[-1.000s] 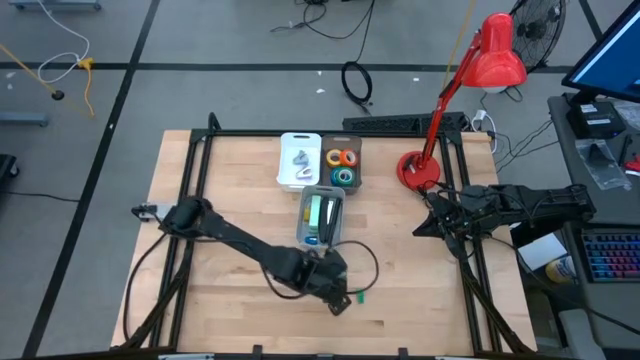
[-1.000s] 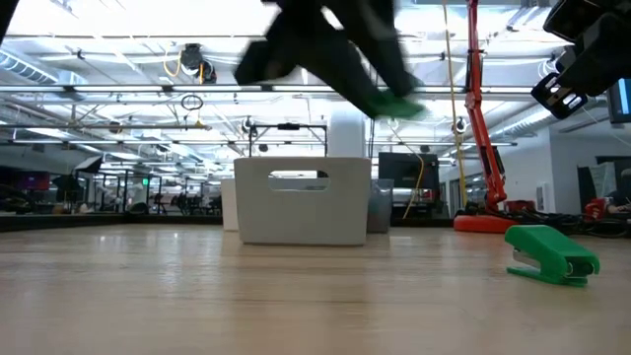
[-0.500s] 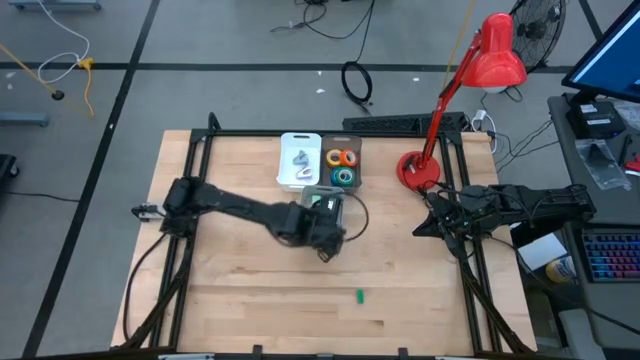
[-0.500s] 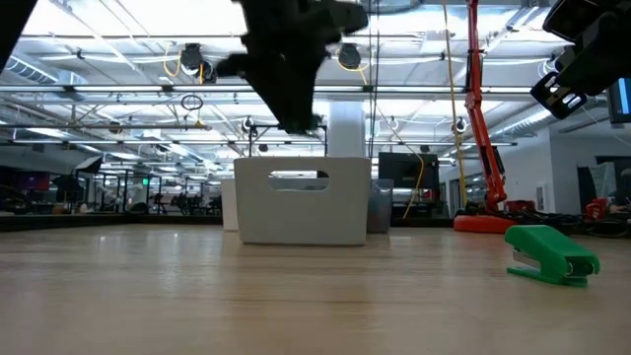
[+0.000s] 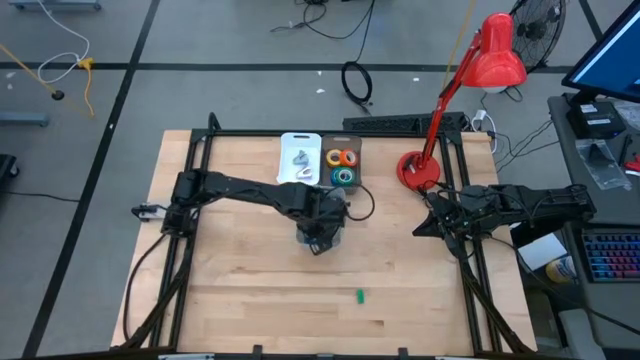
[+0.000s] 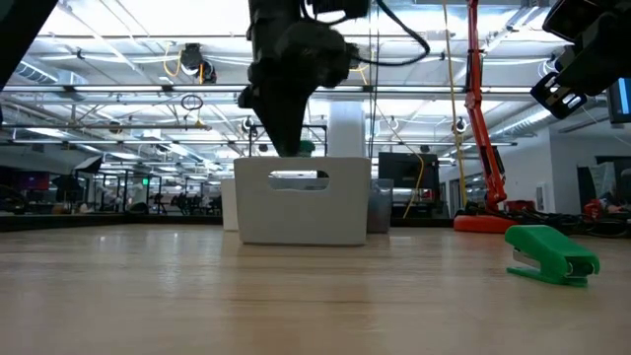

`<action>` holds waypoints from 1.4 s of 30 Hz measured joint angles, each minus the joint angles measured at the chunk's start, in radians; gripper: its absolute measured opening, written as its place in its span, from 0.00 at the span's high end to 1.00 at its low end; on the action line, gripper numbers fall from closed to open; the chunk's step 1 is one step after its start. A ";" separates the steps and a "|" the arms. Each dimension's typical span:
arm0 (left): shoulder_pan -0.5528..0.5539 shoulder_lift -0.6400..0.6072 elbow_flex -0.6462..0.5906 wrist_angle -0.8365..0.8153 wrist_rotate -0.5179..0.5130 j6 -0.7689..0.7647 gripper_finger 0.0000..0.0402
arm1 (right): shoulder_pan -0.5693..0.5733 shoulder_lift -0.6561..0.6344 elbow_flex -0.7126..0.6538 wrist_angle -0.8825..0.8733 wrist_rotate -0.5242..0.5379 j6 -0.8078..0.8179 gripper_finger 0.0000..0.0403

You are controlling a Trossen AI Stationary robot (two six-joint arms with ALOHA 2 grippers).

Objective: Pick and place Stapler, Stapler remover, tape
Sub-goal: Put the top green stapler into the gray bin, then put the green stapler into the gray bin

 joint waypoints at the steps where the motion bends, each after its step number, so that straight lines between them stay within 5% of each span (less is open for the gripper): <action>1: 0.003 0.005 0.000 -0.008 0.002 0.014 0.82 | 0.000 0.000 0.000 0.001 0.000 0.000 1.00; 19: -0.012 0.100 -0.004 -0.014 0.056 0.149 0.80 | 0.000 0.000 0.000 0.000 0.000 -0.006 1.00; 42: 0.000 0.100 -0.003 -0.010 0.104 0.138 0.43 | 0.000 0.000 0.000 0.000 0.000 -0.005 1.00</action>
